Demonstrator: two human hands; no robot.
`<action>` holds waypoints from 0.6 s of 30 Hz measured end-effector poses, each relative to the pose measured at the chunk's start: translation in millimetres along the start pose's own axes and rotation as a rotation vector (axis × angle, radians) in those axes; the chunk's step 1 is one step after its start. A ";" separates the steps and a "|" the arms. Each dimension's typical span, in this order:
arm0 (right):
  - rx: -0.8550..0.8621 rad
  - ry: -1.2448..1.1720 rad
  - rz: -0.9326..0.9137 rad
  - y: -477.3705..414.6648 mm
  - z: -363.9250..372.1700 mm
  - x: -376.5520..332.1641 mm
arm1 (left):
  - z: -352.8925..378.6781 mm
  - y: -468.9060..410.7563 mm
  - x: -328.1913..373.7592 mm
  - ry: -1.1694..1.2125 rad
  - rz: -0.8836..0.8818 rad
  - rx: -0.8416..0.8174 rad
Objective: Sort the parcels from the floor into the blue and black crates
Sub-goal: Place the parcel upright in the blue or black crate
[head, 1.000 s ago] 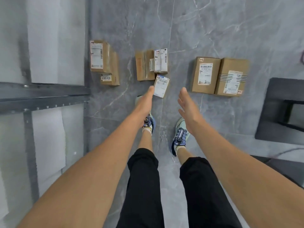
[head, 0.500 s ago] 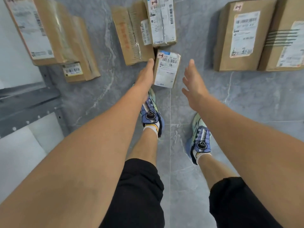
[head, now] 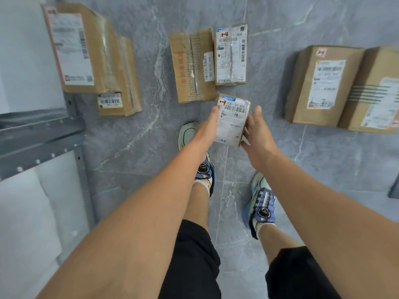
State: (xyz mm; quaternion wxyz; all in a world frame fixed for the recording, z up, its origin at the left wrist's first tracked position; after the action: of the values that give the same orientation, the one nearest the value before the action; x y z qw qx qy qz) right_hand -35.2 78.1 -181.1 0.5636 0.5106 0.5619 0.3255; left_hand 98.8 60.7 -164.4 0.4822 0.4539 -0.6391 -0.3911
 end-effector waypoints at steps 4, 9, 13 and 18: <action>-0.022 0.076 -0.091 71.9 -11.3 -31.2 | -22.2 69.8 13.2 0.093 0.001 0.019; -0.134 0.204 -0.289 198.2 -19.9 -104.1 | -60.4 184.5 50.4 0.281 0.052 0.098; -0.210 0.285 -0.485 312.1 -25.8 -167.9 | -94.5 317.3 95.2 0.464 0.155 0.147; -0.359 0.354 -0.715 453.3 -20.1 -217.7 | -147.9 460.3 121.6 0.672 0.352 0.325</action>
State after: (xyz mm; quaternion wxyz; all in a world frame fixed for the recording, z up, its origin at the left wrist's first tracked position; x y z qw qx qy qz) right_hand 5.0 -1.6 314.1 0.6159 0.1143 0.7255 0.2850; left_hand 134.1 64.9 332.9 0.6457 0.5105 -0.5673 -0.0267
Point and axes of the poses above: each hand's wrist, its own y-axis away from the middle knuckle, its own z-axis out of the palm, x = y × z, the point moved 4 cm from there along -y, towards the middle knuckle, and after that the axes turned 13 degrees about x, right-handed, at the moved point
